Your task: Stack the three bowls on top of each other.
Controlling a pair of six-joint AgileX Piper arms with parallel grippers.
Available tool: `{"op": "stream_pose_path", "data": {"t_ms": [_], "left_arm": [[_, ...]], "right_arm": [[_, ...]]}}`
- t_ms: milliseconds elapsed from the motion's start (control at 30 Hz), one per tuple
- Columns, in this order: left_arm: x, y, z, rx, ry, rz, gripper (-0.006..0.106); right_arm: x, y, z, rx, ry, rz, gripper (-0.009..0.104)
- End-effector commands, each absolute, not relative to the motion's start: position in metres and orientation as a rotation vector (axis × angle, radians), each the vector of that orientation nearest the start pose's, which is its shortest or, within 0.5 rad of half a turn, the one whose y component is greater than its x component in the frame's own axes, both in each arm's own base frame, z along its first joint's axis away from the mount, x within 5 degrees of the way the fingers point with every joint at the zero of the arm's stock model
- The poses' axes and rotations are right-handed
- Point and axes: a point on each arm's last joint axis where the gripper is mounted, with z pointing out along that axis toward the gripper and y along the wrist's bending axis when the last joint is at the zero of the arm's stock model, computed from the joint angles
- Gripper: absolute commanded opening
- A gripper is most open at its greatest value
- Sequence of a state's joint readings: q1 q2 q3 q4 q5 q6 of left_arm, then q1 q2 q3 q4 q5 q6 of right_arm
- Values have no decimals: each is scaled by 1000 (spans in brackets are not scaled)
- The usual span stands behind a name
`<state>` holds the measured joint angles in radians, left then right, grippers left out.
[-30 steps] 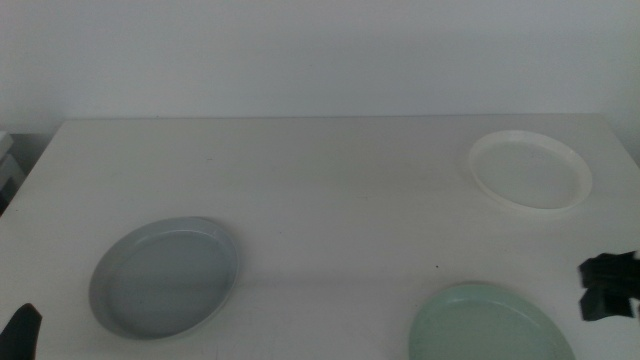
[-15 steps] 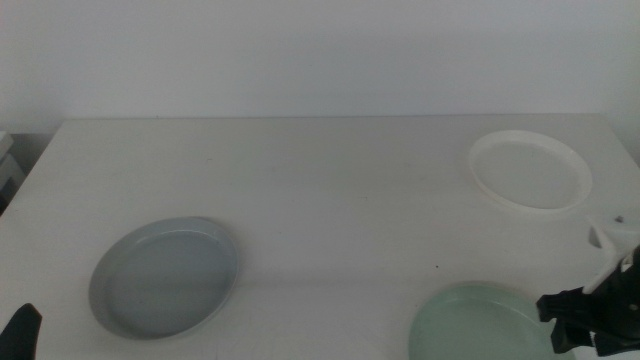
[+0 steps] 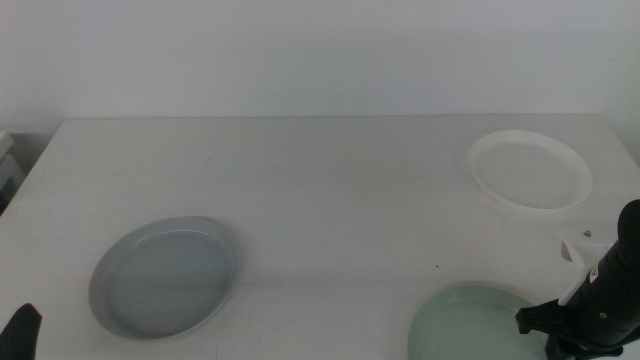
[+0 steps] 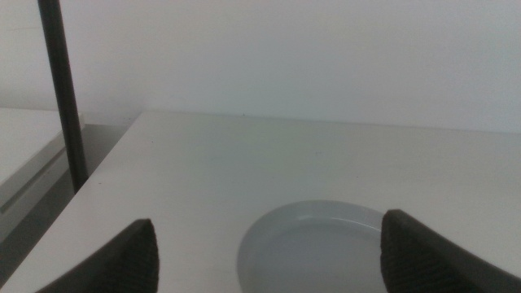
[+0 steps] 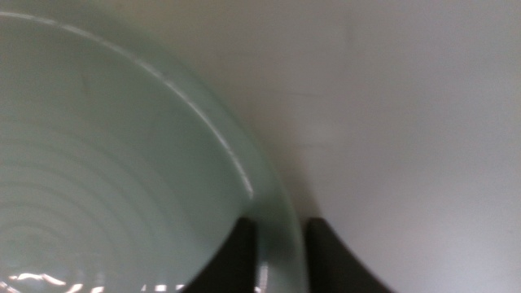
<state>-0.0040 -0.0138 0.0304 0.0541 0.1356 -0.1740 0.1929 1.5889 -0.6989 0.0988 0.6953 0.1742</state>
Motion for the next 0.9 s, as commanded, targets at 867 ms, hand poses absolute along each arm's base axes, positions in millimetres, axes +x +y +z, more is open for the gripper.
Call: {"op": "stream_pose_path", "data": {"t_ms": [867], "left_arm": [[55,0,200,-103,1544,-119,105]], "right_arm": [[351,155,247,-85,2749,389,0]]}}
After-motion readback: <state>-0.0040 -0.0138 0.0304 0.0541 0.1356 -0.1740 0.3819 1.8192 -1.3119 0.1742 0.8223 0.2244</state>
